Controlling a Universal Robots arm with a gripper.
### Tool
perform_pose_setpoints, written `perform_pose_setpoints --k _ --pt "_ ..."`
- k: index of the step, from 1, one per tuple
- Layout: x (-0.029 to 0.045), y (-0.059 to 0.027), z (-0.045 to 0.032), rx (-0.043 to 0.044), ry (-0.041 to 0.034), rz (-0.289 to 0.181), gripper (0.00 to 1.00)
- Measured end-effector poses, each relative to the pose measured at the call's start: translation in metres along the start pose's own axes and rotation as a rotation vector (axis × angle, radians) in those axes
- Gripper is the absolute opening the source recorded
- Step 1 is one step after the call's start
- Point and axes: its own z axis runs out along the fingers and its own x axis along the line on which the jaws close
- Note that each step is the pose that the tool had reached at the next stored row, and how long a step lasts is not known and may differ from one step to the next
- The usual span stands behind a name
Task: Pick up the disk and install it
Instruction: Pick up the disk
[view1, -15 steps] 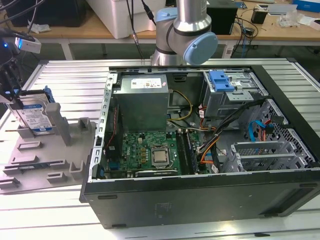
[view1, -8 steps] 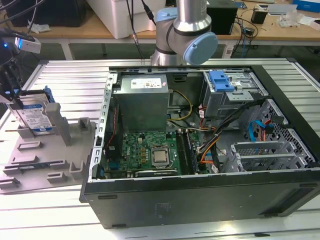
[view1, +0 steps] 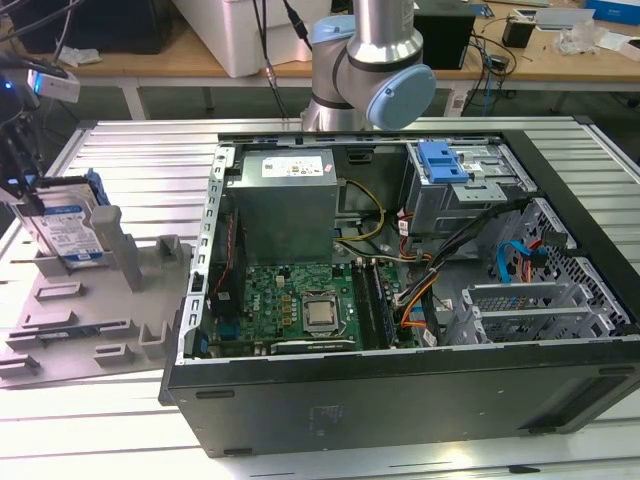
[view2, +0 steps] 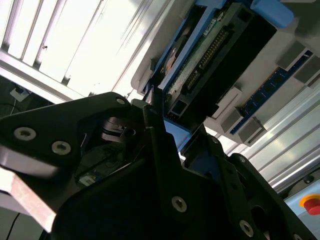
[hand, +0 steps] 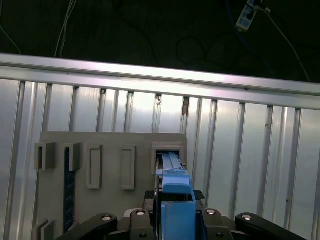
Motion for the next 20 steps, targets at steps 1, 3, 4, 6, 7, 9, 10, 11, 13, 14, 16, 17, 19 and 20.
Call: perform_pose_setpoints --k 1,3,4,6,7,9,10,11,13,14,16,17,19,20 --pt "0.0 0.0 -0.0007 0.0 0.0 0.0 0.37" --pt "0.0001 0.0001 -0.0035 0.0 0.0 0.0 0.37" --pt "0.0001 0.0001 -0.0044 0.0 0.0 0.0 0.37" --pt "0.0002 0.0002 -0.0063 0.0 0.0 0.0 0.37" --pt "0.0002 0.0002 -0.0072 0.0 0.0 0.0 0.37" --pt "0.0003 0.0003 -0.0092 0.0 0.0 0.0 0.37" --pt "0.0003 0.0003 -0.0107 0.0 0.0 0.0 0.37" --pt "0.0004 0.0003 -0.0115 0.0001 0.0 0.0 0.37" --pt "0.0004 0.0004 -0.0133 0.0001 -0.0001 0.0 0.37" --pt "0.0004 0.0004 -0.0141 0.0001 0.0 0.0 0.37" --pt "0.0005 0.0005 -0.0163 0.0 0.0 0.0 0.37" --pt "0.0006 0.0005 -0.017 0.0 0.0 0.0 0.37" --pt "0.0006 0.0006 -0.0186 0.0 0.0 0.0 0.37" --pt "0.0007 0.0006 -0.0207 0.0 0.0 0.0 0.37"
